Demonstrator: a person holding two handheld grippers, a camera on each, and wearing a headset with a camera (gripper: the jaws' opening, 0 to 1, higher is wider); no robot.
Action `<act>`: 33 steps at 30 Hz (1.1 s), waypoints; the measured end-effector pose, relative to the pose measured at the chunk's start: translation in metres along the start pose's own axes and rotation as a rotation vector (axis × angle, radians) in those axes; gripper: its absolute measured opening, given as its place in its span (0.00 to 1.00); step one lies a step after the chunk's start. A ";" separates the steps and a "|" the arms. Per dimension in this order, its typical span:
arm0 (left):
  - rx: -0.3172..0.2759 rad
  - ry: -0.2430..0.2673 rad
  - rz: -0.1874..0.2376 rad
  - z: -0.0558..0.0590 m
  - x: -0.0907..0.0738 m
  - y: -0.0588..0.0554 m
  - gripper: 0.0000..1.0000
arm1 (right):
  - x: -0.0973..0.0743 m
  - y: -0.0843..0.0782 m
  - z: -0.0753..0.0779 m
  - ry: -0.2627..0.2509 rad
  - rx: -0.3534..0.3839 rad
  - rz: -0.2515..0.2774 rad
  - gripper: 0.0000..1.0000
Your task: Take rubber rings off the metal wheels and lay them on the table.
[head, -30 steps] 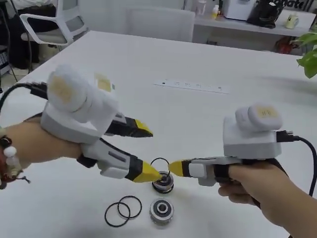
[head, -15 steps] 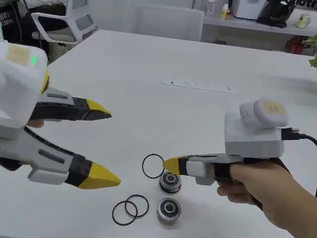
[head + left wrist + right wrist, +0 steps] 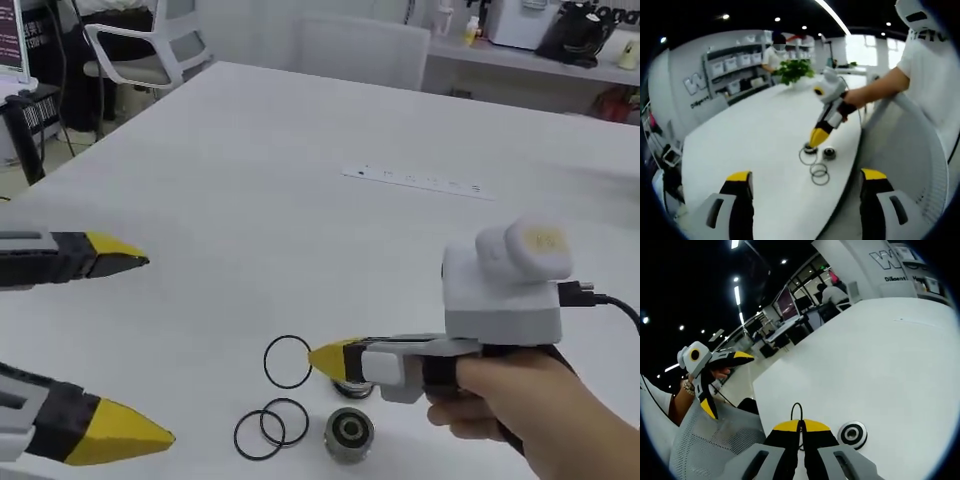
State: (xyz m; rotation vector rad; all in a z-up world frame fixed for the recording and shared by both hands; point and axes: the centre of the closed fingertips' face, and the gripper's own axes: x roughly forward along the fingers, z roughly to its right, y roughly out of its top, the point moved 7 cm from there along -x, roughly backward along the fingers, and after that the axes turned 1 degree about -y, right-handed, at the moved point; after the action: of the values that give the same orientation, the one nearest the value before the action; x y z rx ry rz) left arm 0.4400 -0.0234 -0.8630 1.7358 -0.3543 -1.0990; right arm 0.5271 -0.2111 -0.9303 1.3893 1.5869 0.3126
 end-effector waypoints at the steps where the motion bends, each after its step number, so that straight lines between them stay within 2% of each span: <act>1: -0.016 0.006 0.004 0.001 0.000 -0.003 0.90 | 0.001 -0.001 -0.002 0.005 -0.004 -0.004 0.00; 10: -0.081 0.006 0.007 0.017 0.005 -0.019 0.91 | 0.016 -0.009 -0.015 0.047 0.006 -0.021 0.00; 13: -0.095 0.004 0.008 0.018 0.006 -0.019 0.90 | 0.021 -0.016 -0.018 0.052 -0.003 -0.048 0.00; 17: -0.109 0.015 0.032 0.018 0.008 -0.017 0.91 | 0.028 -0.022 -0.020 0.044 -0.023 -0.068 0.00; 19: -0.124 -0.007 0.039 0.021 0.010 -0.016 0.91 | 0.031 -0.023 -0.020 0.038 -0.018 -0.064 0.00; 22: -0.099 -0.019 0.043 0.023 0.013 -0.015 0.90 | 0.034 -0.024 -0.019 0.035 -0.009 -0.062 0.00; 27: -0.122 -0.025 0.047 0.023 0.014 -0.015 0.90 | 0.038 -0.028 -0.016 0.017 -0.012 -0.075 0.00; 30: -0.098 -0.029 0.023 0.024 0.015 -0.016 0.89 | 0.039 -0.028 -0.015 0.012 -0.014 -0.074 0.00; 33: -0.079 -0.028 0.004 0.024 0.015 -0.017 0.89 | 0.041 -0.029 -0.016 0.013 -0.045 -0.083 0.01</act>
State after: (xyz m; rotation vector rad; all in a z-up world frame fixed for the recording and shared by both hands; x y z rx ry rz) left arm 0.4246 -0.0405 -0.8874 1.6508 -0.3269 -1.1210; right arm 0.5016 -0.1786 -0.9637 1.2853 1.6337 0.3062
